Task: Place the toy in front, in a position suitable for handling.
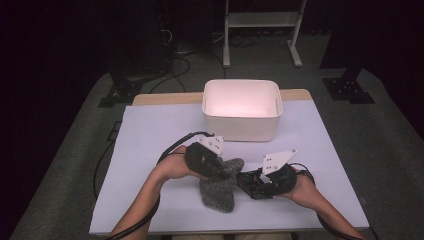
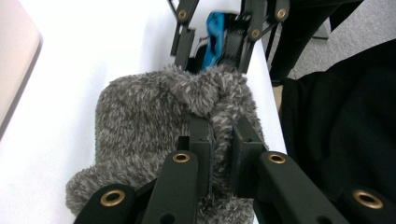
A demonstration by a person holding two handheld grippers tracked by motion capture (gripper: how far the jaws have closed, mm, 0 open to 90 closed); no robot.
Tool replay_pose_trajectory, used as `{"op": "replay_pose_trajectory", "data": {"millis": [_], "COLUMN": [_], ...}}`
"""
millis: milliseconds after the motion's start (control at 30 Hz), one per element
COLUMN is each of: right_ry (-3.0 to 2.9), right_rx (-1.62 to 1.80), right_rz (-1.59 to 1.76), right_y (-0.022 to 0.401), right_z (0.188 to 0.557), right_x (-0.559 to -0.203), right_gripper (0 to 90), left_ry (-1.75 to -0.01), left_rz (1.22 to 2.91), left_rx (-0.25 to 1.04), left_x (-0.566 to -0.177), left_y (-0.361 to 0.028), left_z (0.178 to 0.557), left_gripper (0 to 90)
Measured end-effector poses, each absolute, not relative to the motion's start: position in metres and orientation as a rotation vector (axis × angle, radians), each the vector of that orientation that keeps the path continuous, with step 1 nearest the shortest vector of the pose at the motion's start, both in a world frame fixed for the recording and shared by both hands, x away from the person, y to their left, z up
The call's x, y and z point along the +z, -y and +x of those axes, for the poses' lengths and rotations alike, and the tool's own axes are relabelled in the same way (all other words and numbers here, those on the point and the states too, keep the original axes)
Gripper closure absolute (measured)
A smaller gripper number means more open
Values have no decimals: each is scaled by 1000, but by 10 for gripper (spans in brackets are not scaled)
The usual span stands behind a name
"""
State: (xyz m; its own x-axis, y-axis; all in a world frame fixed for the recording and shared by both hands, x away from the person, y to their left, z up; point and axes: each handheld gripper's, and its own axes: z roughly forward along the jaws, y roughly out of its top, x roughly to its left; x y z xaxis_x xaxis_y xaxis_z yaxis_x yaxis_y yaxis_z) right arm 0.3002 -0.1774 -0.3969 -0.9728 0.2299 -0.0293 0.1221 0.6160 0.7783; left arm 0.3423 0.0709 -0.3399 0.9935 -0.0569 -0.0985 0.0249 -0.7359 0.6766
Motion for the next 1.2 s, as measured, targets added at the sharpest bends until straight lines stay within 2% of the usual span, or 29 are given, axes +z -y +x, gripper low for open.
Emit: {"op": "replay_pose_trajectory", "data": {"millis": [433, 833, 1200], "right_ry": [-2695, -2707, -2687], "right_rx": [1443, 1456, 1438], "right_rz": [257, 311, 270], "right_y": [135, 149, 133], "right_z": [317, 316, 312], "right_x": [-394, -392, -391], "right_gripper": [573, 578, 581], "left_ry": [32, 32, 120], "left_rz": [2349, 2397, 2359], "left_rx": [-94, -92, -75], "left_x": [-309, -320, -291], "left_y": [-85, -79, -67], "left_z": [341, 340, 336], "left_gripper": [819, 811, 819]}}
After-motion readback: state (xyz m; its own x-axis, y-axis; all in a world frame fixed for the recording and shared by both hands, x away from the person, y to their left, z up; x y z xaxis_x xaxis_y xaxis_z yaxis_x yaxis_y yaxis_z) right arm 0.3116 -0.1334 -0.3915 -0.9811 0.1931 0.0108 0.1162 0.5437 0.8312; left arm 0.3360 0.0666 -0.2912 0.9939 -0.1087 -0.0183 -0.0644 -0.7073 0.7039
